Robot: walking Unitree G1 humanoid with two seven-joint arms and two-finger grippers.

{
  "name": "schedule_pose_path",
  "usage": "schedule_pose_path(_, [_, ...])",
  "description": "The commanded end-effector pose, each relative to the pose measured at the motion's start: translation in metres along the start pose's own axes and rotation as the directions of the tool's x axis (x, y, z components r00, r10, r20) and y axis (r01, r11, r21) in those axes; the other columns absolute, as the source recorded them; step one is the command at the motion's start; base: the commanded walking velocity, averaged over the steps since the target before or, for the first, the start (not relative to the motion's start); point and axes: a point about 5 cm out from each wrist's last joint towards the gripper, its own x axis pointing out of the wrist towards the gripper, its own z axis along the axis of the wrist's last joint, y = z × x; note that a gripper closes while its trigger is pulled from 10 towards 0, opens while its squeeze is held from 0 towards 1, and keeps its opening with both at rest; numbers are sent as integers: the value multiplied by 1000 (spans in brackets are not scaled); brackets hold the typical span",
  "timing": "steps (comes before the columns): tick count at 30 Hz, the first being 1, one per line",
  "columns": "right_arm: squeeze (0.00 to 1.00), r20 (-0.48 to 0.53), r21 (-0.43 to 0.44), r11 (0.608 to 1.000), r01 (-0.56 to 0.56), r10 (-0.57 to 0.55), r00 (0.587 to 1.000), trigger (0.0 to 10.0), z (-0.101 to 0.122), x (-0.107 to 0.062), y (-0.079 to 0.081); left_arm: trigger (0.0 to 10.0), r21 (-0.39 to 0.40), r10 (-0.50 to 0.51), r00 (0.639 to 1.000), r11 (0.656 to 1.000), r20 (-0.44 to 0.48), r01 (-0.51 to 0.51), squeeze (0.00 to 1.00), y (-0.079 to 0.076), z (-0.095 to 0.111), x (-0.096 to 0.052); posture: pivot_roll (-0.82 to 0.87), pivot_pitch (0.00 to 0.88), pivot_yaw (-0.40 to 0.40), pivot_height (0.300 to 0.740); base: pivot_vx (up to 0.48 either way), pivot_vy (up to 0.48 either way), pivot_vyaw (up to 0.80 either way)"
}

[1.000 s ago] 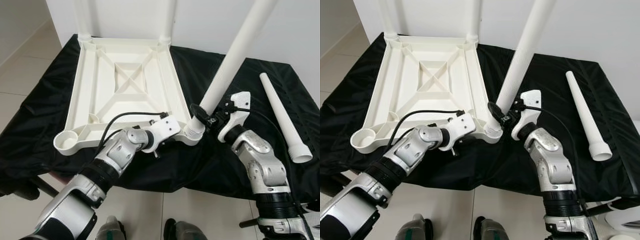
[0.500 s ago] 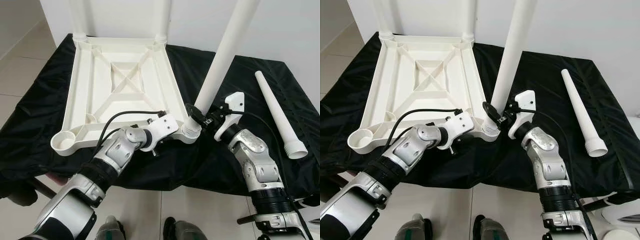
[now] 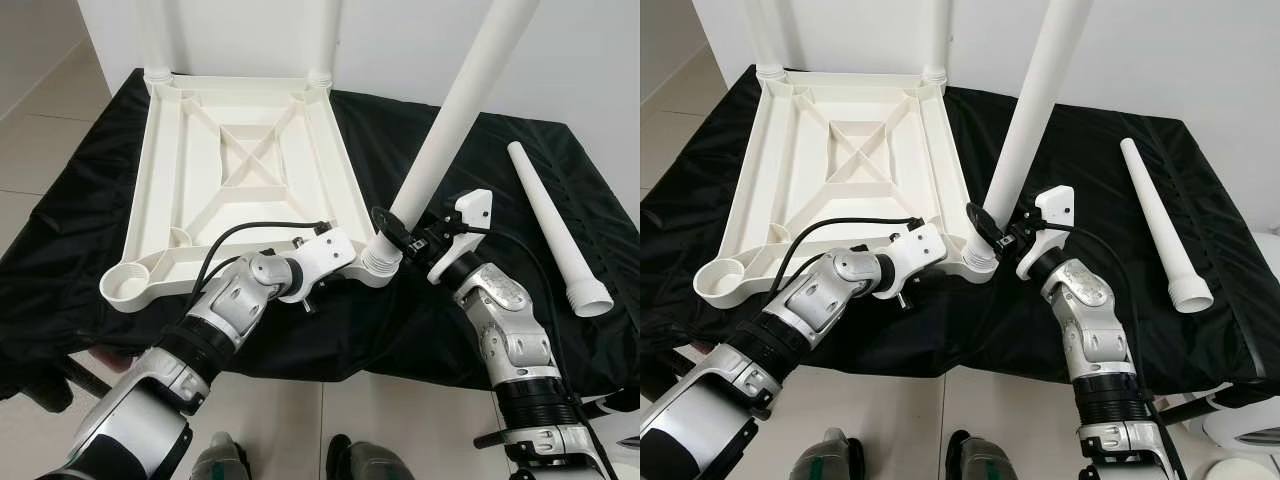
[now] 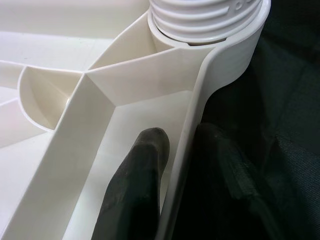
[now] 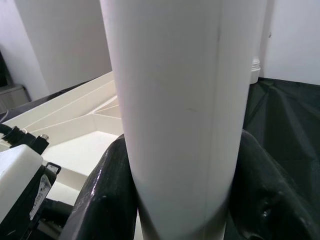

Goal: Building children table

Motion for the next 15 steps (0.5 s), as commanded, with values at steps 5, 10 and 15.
schedule_pose_path(5, [0,-117,15,992,124,-122,986,10000,-25,-4,1,10000,61,57,997,996,59,-61,0,11,22,-5,19,35,-61,740,0,0,0])
schedule_pose_path(10, [0,-106,17,989,149,-146,984,10000,-24,-2,4,10000,61,58,996,996,62,-62,0,12,23,-6,20,38,-63,740,0,0,0])
schedule_pose_path(15, [0,-87,22,982,189,-186,979,10000,-23,1,12,10000,64,62,996,996,62,-66,0,13,24,-7,23,43,-63,740,0,0,0])
